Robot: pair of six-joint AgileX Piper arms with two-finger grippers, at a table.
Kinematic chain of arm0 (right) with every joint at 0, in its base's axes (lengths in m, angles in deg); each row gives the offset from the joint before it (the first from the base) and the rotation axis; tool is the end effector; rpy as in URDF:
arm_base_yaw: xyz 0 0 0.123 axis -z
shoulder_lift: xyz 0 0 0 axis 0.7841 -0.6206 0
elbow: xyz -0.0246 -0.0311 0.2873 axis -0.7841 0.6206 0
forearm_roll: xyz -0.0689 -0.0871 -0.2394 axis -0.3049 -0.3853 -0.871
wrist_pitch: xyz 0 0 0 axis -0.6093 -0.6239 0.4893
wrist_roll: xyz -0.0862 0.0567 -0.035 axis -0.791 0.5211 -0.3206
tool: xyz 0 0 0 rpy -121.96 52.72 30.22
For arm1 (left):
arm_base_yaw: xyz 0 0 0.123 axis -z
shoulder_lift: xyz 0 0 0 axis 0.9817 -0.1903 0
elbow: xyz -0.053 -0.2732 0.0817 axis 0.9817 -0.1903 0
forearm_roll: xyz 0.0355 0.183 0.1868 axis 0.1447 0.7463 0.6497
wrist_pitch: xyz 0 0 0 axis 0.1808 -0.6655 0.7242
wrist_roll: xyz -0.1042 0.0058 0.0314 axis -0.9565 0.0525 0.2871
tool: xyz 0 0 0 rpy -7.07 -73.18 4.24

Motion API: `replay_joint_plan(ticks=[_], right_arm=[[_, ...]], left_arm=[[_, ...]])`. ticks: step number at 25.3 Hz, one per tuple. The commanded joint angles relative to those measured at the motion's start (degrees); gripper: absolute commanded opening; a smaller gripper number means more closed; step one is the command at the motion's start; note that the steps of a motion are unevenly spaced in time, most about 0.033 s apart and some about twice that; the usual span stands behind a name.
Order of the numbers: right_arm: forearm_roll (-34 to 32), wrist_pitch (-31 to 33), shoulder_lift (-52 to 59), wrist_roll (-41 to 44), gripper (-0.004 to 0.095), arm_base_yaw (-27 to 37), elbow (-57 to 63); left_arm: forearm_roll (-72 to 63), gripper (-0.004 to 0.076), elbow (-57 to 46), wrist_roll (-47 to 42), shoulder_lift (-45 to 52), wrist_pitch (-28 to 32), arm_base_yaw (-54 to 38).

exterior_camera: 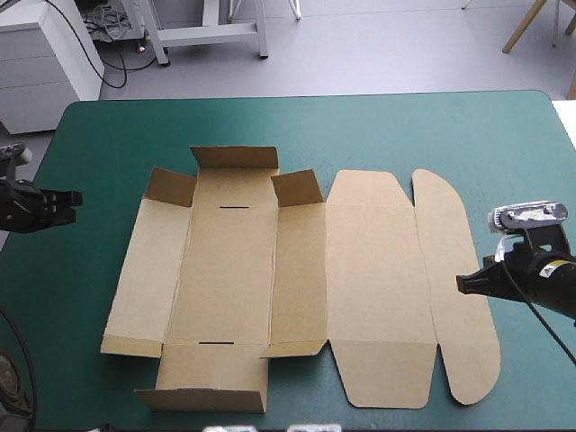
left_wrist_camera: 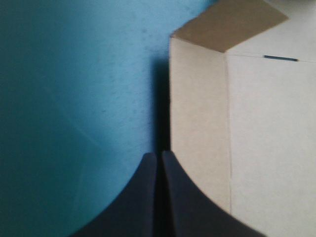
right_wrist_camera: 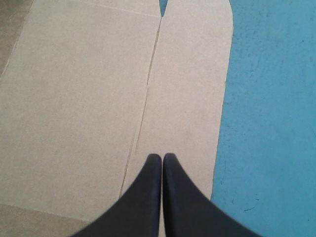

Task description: Fold the box

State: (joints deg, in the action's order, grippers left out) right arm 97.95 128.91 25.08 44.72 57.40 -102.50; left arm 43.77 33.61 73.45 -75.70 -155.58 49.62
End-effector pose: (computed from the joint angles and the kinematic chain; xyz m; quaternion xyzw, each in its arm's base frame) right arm 0.1715 0.0037 0.3440 -0.0854 0.9281 0.0346 0.3607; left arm 0.2921 0.1082 0.3352 -0.0694 0.9560 -0.1436 0.2462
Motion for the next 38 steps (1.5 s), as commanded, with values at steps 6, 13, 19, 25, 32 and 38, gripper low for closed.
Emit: replay_joint_plan(ticks=[6, 13, 19, 25, 32, 38], right_arm=[[0.8, -3.3, 0.5, -0.8, -0.0014, 0.4, -1.3], [0.6, -3.3, 0.5, -1.2, -0.0014, 0.4, -1.3], [0.6, -3.4, 0.5, -1.2, -0.0014, 0.4, -1.3], [0.6, -3.4, 0.5, -1.2, -0.0014, 0.4, -1.3], [0.6, -3.4, 0.5, -1.2, -0.0014, 0.4, -1.3], [0.6, -3.3, 0.5, -1.2, -0.0014, 0.4, -1.3]], left_arm=[[1.1, 0.0011, 1.9, -12.7, 1.8, 2.1, -6.8], [0.3, 0.0043, 1.6, -12.4, 1.8, 0.8, -6.8], [-0.6, 0.0326, -0.5, -10.5, 1.8, 1.0, -6.8], [-1.2, 0.0691, -3.9, -8.3, 1.8, 0.4, -6.8], [-4.7, 0.0732, -12.4, -2.2, 1.8, -3.7, -6.7], [-7.6, 0.0732, -20.7, 3.5, 1.8, -2.7, -6.2]])
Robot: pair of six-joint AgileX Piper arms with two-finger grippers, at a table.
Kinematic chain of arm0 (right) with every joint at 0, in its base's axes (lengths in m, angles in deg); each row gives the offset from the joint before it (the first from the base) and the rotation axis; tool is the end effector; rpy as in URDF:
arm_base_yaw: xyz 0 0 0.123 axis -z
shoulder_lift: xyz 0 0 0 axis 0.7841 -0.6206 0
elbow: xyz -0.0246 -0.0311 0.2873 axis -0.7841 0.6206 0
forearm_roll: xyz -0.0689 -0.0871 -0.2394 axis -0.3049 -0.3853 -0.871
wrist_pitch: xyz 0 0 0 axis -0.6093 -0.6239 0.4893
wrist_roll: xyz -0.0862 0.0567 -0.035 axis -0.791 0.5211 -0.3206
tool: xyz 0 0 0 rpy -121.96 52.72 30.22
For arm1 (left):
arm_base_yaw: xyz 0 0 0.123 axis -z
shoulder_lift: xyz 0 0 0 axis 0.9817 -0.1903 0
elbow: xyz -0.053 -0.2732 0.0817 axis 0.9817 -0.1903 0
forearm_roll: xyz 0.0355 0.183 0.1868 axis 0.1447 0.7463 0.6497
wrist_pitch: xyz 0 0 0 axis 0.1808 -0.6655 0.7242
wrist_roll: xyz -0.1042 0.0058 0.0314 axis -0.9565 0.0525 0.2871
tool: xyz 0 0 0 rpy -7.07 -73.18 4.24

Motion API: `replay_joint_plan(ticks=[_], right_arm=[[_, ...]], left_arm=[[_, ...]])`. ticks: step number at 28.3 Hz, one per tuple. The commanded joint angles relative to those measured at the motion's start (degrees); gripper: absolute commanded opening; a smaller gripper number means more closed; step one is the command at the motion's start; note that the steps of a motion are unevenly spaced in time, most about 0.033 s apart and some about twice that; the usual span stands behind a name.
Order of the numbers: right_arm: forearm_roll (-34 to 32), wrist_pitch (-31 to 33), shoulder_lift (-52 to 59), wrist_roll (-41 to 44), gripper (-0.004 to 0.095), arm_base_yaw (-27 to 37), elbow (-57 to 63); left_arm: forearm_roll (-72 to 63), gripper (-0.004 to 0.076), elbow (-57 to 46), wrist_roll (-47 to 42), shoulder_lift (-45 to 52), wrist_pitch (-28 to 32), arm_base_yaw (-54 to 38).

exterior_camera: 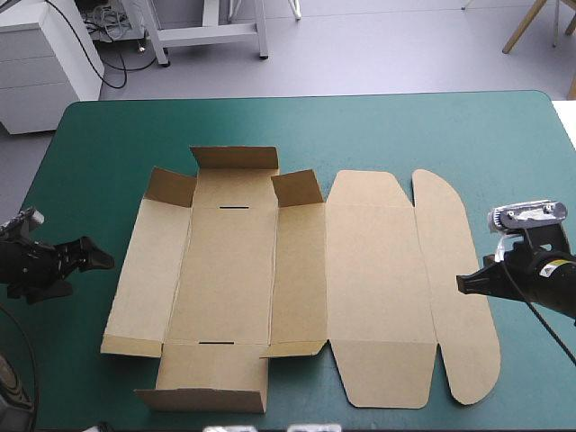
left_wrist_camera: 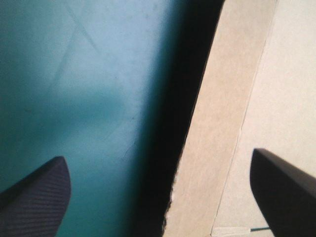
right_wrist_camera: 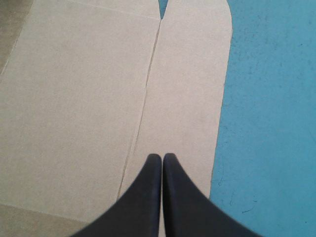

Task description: Fold the box

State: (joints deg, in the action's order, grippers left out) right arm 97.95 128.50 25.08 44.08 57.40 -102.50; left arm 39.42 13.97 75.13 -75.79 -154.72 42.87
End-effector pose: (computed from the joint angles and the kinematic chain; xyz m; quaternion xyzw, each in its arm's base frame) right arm 0.1721 0.0036 0.3445 -0.0900 0.9264 0.0318 0.3641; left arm 0.2487 0.1130 0.2431 -0.1672 0.9497 -0.2286 0.1335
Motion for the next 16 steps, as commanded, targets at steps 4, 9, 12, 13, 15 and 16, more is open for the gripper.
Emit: replay_joint_plan(ticks=[4, 9, 12, 13, 15, 16], right_arm=[[0.6, -2.9, 0.5, -0.6, -0.0014, 0.4, -1.3], [0.6, -2.9, 0.5, -0.6, -0.0014, 0.4, -1.3], [0.6, -2.9, 0.5, -0.6, -0.0014, 0.4, -1.3], [0.6, -2.9, 0.5, -0.6, -0.0014, 0.4, -1.3], [0.7, -2.9, 0.5, -0.6, -0.0014, 0.4, -1.3], [0.8, -2.9, 0.5, -0.6, -0.0014, 0.4, -1.3]], left_arm=[[-2.2, 0.0732, -5.2, 3.2, 1.9, -2.1, 4.5], [-0.8, 0.0718, -7.5, 4.0, 1.9, 1.0, 10.1], [0.1, 0.0654, -7.5, 3.0, 1.9, 3.6, 11.5], [0.1, 0.0610, -7.5, 2.4, 1.9, 3.7, 11.5], [0.5, 0.0480, -7.5, 1.4, 1.9, 3.6, 11.2], [1.1, 0.0395, -7.5, 0.6, 1.9, 3.4, 11.2]])
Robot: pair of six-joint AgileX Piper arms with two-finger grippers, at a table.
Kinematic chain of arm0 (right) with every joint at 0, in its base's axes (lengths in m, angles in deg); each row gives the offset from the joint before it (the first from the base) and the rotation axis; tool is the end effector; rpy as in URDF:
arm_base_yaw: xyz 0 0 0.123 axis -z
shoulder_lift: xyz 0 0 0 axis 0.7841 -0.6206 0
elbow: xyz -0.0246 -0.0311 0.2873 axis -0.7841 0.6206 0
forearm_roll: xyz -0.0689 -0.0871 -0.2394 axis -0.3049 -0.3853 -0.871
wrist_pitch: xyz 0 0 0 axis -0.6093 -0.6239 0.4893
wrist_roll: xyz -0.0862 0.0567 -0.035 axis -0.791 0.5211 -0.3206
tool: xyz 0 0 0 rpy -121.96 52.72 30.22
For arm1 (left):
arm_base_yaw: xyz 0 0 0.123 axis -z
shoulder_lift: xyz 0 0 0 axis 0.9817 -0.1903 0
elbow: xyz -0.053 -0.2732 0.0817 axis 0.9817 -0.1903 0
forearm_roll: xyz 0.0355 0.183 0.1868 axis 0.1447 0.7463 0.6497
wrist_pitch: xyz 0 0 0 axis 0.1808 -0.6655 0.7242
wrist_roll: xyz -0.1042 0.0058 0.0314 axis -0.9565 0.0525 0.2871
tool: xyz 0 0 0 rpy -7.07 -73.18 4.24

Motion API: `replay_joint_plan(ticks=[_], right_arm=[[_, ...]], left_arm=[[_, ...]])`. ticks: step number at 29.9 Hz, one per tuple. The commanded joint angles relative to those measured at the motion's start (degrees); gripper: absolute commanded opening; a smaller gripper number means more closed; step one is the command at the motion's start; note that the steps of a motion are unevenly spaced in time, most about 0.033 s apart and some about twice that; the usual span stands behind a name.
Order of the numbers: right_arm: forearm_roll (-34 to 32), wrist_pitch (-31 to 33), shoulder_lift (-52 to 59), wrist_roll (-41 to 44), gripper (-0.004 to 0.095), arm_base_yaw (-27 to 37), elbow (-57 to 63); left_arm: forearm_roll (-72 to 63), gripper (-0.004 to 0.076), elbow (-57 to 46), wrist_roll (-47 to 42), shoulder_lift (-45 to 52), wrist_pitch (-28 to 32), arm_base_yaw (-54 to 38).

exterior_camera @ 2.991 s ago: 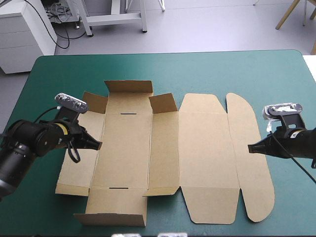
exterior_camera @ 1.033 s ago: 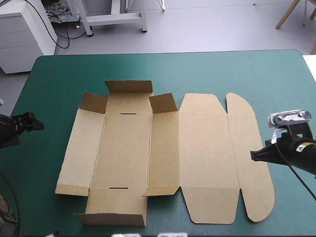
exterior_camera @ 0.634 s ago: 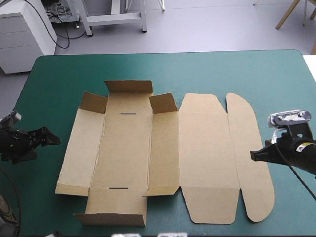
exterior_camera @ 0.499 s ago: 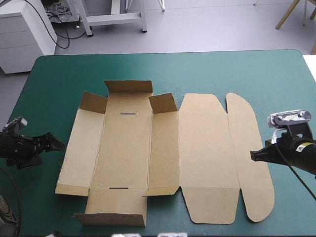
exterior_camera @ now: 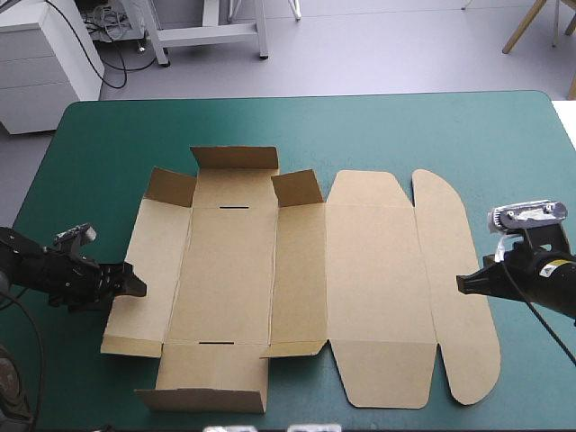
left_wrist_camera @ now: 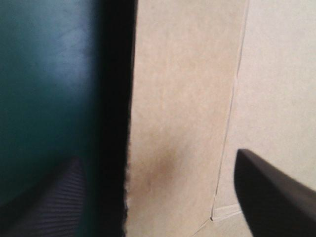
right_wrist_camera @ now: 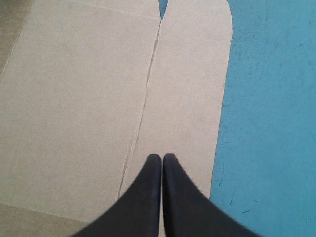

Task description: Fold the box

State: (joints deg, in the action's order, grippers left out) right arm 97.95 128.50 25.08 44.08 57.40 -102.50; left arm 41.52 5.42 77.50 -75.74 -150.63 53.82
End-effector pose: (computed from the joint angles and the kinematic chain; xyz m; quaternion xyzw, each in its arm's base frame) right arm 0.1721 0.0036 0.3445 -0.0900 0.9264 0.0318 0.3641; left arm 0.2440 0.0587 0.2039 -0.0760 0.9676 -0.2303 0.0699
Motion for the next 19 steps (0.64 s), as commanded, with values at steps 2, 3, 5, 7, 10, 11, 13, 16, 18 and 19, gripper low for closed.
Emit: replay_joint_plan(ticks=[2, 3, 5, 7, 10, 11, 13, 16, 18, 19], right_arm=[[0.9, -2.9, 0.5, -0.6, -0.0014, 0.4, -1.3], [0.9, -2.9, 0.5, -0.6, -0.0014, 0.4, -1.3], [0.9, -2.9, 0.5, -0.6, -0.0014, 0.4, -1.3], [0.9, -2.9, 0.5, -0.6, -0.0014, 0.4, -1.3], [0.9, -2.9, 0.5, -0.6, -0.0014, 0.4, -1.3], [0.9, -2.9, 0.5, -0.6, -0.0014, 0.4, -1.3], [0.9, -2.9, 0.5, -0.6, -0.0014, 0.4, -1.3], [0.9, -2.9, 0.5, -0.6, -0.0014, 0.4, -1.3], [0.9, -2.9, 0.5, -0.6, -0.0014, 0.4, -1.3], [0.9, -2.9, 0.5, -0.6, -0.0014, 0.4, -1.3]], left_arm=[[0.3, 0.0225, 1.1, -1.8, 1.9, -0.9, 0.3], [0.9, 0.0127, 1.1, -1.8, 1.9, -0.9, 0.3], [1.5, -0.0007, 1.1, -1.0, 1.9, -1.5, 0.4], [1.5, -0.0004, 1.1, 0.5, 1.9, -2.5, 0.4], [1.5, -0.0004, 1.1, 0.8, 1.9, -2.5, 0.4], [1.5, -0.0004, 1.1, 0.8, 1.9, -2.4, 0.4], [1.2, -0.0004, 1.1, 1.1, 1.9, -2.5, 0.4], [1.2, -0.0004, 1.1, 1.2, 1.9, -2.8, 0.4], [1.2, -0.0005, 1.1, 1.3, 1.9, -2.8, 0.4], [0.9, -0.0005, 1.1, 1.8, 1.9, -2.8, 0.4]])
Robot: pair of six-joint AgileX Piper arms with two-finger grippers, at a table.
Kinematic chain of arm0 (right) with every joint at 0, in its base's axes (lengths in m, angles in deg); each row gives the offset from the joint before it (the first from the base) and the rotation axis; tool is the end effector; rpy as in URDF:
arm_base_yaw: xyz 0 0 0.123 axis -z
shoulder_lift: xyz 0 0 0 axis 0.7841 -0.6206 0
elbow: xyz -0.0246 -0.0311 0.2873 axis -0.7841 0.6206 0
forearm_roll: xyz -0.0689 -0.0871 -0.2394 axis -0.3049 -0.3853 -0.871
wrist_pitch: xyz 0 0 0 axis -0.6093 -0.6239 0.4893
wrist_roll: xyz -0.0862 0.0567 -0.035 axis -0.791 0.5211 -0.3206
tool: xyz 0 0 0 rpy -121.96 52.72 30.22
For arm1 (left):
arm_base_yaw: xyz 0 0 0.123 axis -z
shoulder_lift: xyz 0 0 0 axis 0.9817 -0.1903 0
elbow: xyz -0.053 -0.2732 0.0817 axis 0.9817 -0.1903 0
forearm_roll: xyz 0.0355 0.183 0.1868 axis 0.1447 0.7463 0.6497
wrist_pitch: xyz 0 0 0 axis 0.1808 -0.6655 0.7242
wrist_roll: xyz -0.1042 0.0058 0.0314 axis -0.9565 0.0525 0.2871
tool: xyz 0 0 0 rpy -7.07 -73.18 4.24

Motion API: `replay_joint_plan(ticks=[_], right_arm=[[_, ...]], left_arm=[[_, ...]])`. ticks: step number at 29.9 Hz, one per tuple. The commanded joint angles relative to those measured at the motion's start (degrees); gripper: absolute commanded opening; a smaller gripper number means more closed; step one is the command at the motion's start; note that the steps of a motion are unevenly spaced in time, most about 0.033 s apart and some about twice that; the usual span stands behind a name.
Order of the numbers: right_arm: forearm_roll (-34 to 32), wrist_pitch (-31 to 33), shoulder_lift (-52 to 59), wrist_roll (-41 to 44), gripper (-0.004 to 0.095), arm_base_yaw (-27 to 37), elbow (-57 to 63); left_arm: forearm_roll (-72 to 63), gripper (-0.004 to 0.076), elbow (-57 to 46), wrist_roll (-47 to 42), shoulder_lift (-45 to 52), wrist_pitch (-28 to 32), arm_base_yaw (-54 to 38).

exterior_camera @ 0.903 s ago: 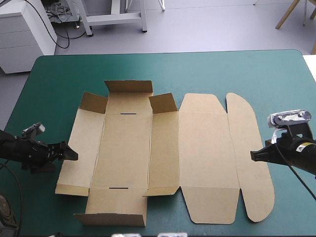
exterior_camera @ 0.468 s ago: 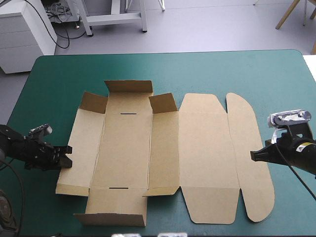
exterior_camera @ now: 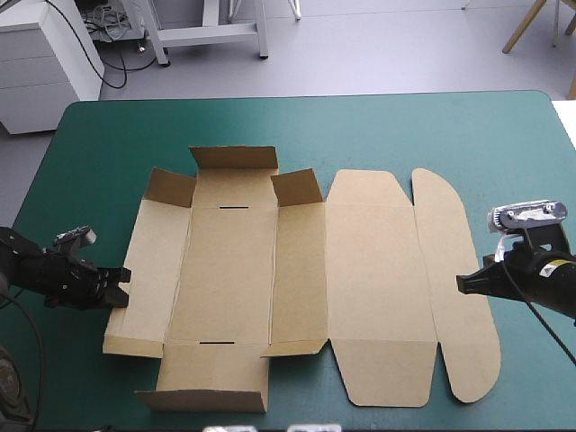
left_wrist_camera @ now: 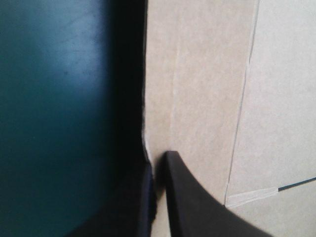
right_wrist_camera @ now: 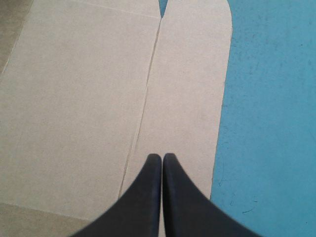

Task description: Fold the box

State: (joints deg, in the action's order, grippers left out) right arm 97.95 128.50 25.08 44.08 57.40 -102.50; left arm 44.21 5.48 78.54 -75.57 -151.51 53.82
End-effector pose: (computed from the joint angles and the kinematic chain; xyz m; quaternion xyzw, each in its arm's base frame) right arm 0.1721 0.0036 0.3445 -0.0900 0.9264 0.0318 0.3641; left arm 0.2399 0.0609 0.2031 -0.0545 0.9733 -0.2155 0.0578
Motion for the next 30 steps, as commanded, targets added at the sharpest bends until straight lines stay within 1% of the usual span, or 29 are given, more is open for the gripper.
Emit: replay_joint_plan(ticks=[1, 12, 14, 17, 21, 22, 23, 24, 25, 30], right_arm=[[0.9, -2.9, 0.5, -0.6, -0.0014, 0.4, -1.3], [0.9, -2.9, 0.5, -0.8, -0.0014, 0.4, -1.3], [0.9, -2.9, 0.5, -0.8, -0.0014, 0.4, -1.3], [0.9, -2.9, 0.5, -0.8, -0.0014, 0.4, -1.3], [0.9, -2.9, 0.5, -0.8, -0.0014, 0.4, -1.3], [0.9, -2.9, 0.5, -0.8, -0.0014, 0.4, -1.3], [0.9, -2.9, 0.5, -0.8, -0.0014, 0.4, -1.3], [0.9, -2.9, 0.5, -0.8, -0.0014, 0.4, -1.3], [0.9, -2.9, 0.5, -0.8, -0.0014, 0.4, -1.3], [0.9, -2.9, 0.5, -0.8, -0.0014, 0.4, -1.3]], left_arm=[[-2.3, -0.0006, 1.0, 1.3, 1.8, -2.0, 0.4], [-3.2, -0.0006, 1.6, 2.5, 4.5, -3.0, 0.4], [-2.6, 0.0022, 2.0, 1.3, 4.7, -3.1, 0.4], [-2.7, 0.0146, 2.8, 0.1, 4.7, -3.1, 0.4], [-5.2, 0.0435, 3.6, 1.0, 4.7, -5.4, 0.4], [-6.7, 0.0501, 3.9, 1.9, 4.7, -6.6, 0.4], [-8.4, 0.0548, 4.2, 2.4, 4.7, -7.8, 0.4], [-9.9, 0.0578, 4.5, 3.0, 4.7, -8.1, 0.4], [-11.0, 0.0592, 5.0, 3.0, 4.8, -8.1, 0.4], [-12.1, 0.0592, 9.7, 1.5, 5.8, -8.1, 0.4]])
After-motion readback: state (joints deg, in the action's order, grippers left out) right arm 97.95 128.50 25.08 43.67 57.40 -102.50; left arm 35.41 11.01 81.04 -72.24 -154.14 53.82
